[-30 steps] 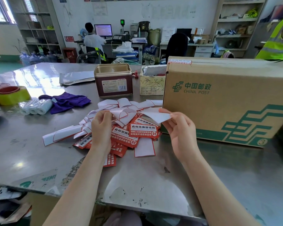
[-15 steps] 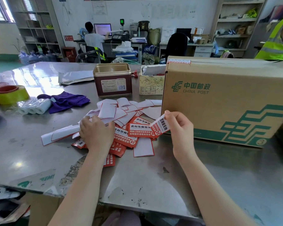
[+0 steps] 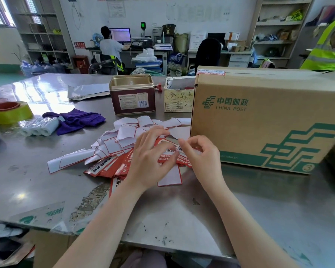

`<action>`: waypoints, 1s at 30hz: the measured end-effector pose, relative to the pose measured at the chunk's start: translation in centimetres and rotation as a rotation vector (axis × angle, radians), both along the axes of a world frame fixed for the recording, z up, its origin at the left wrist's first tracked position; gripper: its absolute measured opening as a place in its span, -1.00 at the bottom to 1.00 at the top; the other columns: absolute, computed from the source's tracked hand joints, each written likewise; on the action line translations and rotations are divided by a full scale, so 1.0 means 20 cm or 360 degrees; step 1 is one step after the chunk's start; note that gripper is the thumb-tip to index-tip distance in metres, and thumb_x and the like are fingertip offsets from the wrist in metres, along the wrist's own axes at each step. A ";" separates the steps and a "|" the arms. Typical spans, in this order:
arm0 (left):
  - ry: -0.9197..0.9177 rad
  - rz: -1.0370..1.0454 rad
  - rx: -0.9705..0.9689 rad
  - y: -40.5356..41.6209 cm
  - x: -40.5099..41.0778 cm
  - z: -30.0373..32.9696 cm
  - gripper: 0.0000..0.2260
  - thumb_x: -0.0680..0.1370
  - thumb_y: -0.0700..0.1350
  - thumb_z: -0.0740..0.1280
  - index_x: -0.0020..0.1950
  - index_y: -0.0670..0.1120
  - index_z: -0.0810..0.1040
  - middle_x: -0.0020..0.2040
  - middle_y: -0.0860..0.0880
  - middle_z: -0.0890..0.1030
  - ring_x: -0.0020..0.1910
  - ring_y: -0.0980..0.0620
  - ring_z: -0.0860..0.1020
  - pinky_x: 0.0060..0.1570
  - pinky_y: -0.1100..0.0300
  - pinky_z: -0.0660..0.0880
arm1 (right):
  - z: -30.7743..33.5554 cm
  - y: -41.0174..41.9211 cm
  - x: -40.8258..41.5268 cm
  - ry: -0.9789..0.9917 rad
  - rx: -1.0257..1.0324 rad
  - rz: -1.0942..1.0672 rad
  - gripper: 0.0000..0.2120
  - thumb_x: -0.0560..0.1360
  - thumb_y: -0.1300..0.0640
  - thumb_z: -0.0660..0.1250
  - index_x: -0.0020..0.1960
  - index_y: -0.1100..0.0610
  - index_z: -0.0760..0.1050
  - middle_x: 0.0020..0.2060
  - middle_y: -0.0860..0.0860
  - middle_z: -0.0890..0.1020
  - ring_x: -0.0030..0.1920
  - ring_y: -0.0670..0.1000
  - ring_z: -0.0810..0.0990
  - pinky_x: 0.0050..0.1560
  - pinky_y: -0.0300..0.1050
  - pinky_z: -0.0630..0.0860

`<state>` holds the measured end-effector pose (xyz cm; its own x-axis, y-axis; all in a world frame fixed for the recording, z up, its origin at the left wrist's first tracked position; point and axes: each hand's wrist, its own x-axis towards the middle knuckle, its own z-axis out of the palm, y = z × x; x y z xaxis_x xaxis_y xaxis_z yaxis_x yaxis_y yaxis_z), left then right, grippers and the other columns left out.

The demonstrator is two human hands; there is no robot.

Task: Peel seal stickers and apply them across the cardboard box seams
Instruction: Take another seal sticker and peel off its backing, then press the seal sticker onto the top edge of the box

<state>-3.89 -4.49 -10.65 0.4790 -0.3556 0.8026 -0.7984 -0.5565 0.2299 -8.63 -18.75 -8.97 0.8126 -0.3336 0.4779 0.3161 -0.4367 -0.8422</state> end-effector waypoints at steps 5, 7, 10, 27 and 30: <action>0.0038 0.0001 -0.0222 0.01 0.00 0.01 -0.80 0.53 -0.05 0.28 -0.08 -0.15 0.62 0.11 -0.12 0.56 0.22 0.02 0.42 0.23 0.13 0.31 | 0.00 0.00 0.00 -0.0053 0.0048 0.0040 -0.87 0.45 -0.02 0.37 -0.11 0.01 0.48 -0.12 -0.03 0.57 -0.07 -0.09 0.53 -0.05 -0.20 0.47; 0.0184 0.0023 -0.0418 0.01 0.00 0.02 -0.76 0.54 -0.01 0.26 -0.07 -0.16 0.60 0.13 -0.04 0.52 0.21 0.13 0.39 0.22 0.07 0.38 | 0.00 -0.02 0.00 -0.0020 0.0104 -0.0003 -0.81 0.45 -0.08 0.34 -0.01 -0.01 0.47 -0.05 -0.06 0.57 -0.01 -0.12 0.55 -0.03 -0.21 0.50; 0.0421 0.0041 -0.0696 0.05 0.02 0.04 -0.84 0.55 -0.01 0.28 -0.06 -0.07 0.57 0.13 0.20 0.42 0.17 0.26 0.40 0.12 -0.10 0.52 | -0.01 -0.04 0.01 0.0123 0.0234 0.0026 -0.72 0.48 -0.09 0.32 0.08 0.06 0.49 -0.02 -0.06 0.61 0.00 -0.11 0.59 -0.05 -0.21 0.56; 0.0492 0.0025 -0.0641 -0.28 0.03 0.67 -0.76 0.57 0.03 0.26 -0.09 -0.12 0.58 -0.05 0.07 0.51 0.08 0.10 0.40 0.13 0.13 0.33 | 0.64 -0.30 -0.09 -0.0366 -0.0298 -0.0270 -0.86 0.55 0.03 0.24 -0.08 0.06 0.52 -0.29 -0.15 0.57 -0.30 -0.20 0.54 -0.35 -0.41 0.45; 0.0561 0.0146 -0.0474 -0.41 0.19 0.77 -0.72 0.56 0.12 0.21 -0.13 -0.05 0.57 -0.01 0.00 0.56 0.07 0.04 0.45 0.10 0.05 0.37 | 0.78 -0.40 -0.02 -0.0307 -0.0335 -0.0375 -0.76 0.57 0.03 0.21 -0.17 0.14 0.50 -0.35 -0.05 0.56 -0.35 -0.07 0.52 -0.34 -0.22 0.45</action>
<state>-0.18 -12.77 4.82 0.7591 -0.0781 0.6462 -0.5938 -0.4898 0.6383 -9.06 -26.74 6.71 0.6133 -0.3789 0.6930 0.3306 -0.6737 -0.6609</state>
